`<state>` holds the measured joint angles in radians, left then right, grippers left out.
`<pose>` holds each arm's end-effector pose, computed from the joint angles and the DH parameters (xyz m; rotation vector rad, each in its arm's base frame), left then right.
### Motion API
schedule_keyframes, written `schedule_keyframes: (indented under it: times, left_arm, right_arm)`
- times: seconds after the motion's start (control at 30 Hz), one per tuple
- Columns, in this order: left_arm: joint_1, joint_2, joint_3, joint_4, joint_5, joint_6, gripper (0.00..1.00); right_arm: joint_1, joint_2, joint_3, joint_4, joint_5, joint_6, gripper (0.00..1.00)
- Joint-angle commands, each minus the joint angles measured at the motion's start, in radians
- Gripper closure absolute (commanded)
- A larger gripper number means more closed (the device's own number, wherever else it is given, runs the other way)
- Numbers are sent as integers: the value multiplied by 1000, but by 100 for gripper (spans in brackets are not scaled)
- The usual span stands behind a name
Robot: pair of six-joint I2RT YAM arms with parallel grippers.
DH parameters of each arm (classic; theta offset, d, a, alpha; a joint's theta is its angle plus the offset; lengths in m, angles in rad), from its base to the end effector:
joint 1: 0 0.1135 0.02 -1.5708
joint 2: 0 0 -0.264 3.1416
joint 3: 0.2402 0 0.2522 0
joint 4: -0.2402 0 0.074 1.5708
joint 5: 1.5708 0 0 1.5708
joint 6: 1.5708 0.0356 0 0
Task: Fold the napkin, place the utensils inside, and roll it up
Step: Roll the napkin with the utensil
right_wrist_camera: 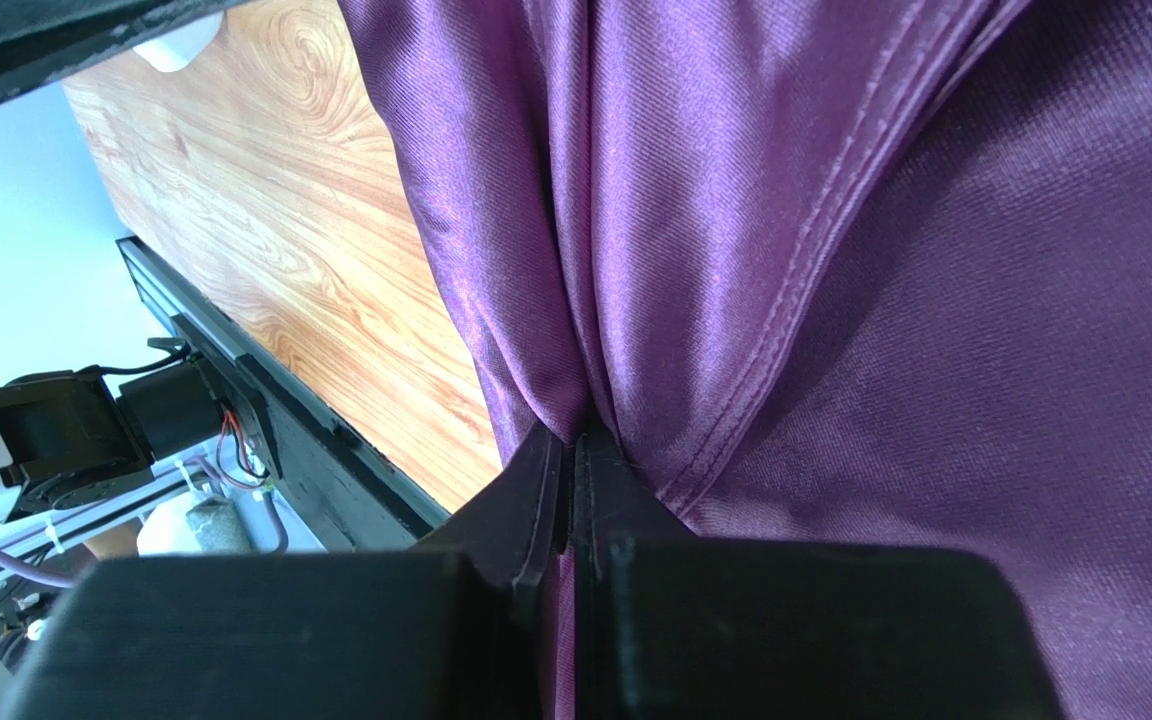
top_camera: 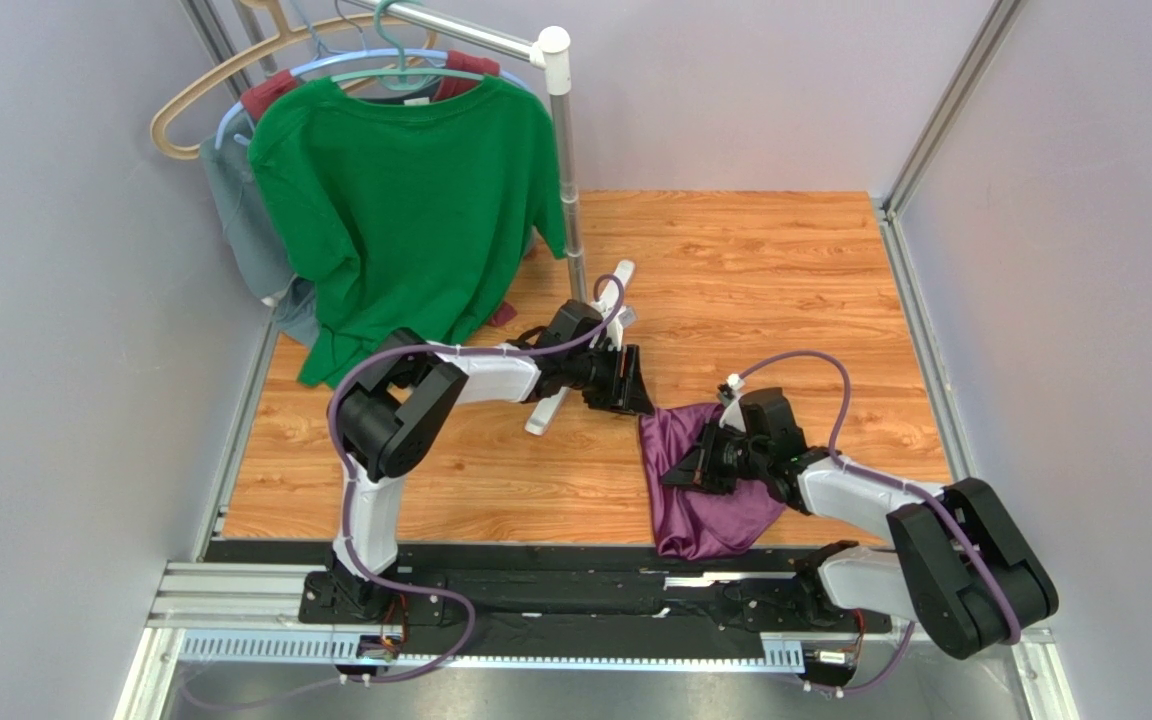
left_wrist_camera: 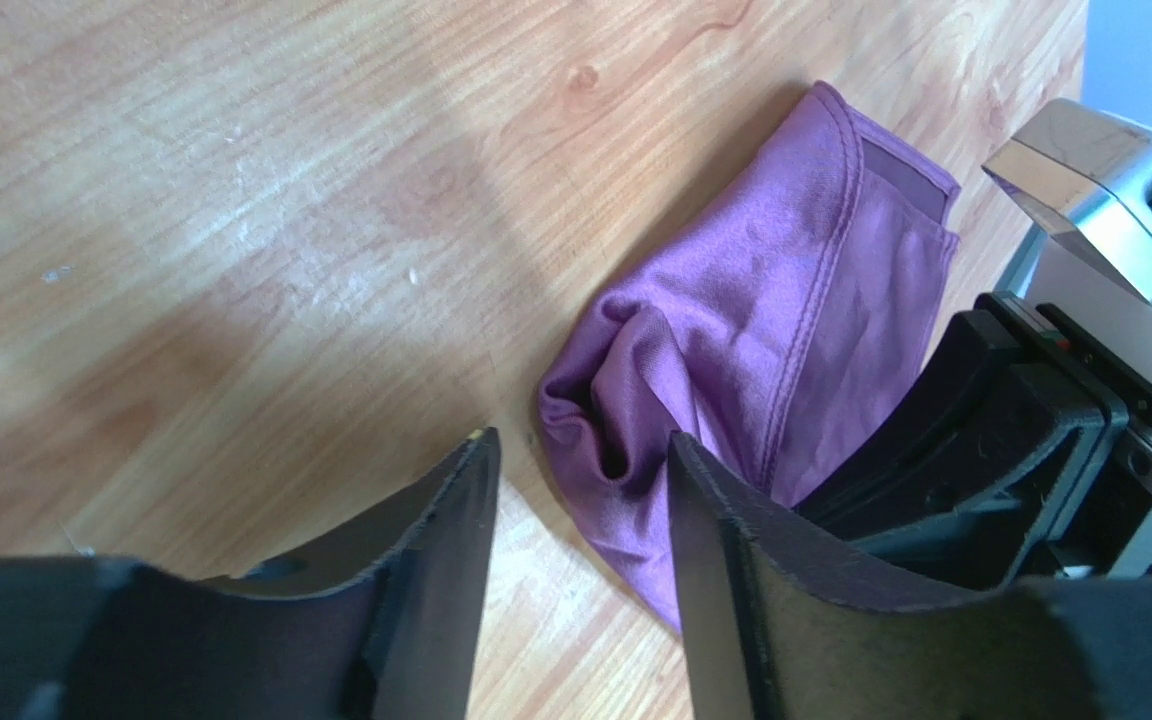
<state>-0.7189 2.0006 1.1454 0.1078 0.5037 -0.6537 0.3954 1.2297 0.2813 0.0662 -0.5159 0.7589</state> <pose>0.2996 -0.2850 0.1365 0.3684 2.5320 -1.2097 0.1685 0.0894 0.1172 0.2303 2.6276 1.0943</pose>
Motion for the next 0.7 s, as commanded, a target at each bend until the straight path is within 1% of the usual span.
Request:
schedule_keyframes:
  times: [0.0, 0.07, 0.13, 0.37, 0.53, 0.63, 0.67]
  left_arm:
    - [3, 27, 8, 73, 22, -18, 50]
    - [1, 44, 7, 101, 39, -29, 51]
    - [1, 61, 7, 115, 50, -38, 55]
    - [-20, 84, 19, 141, 70, -44, 56]
    - [-36, 110, 39, 144, 91, -50, 61]
    - [-40, 116, 42, 147, 96, -55, 69]
    - [-42, 119, 42, 150, 98, -57, 77]
  right_arm:
    - [-10, 28, -25, -31, 50, -35, 100]
    - [-10, 42, -22, -28, 50, -39, 100]
    - [-12, 59, -22, -14, 44, -40, 100]
    - [-17, 94, -22, 9, 31, -43, 100]
    - [-20, 96, -22, 11, 30, -49, 100]
    - [-20, 96, -24, 9, 31, -52, 100]
    - [-20, 97, -24, 6, 31, -53, 100]
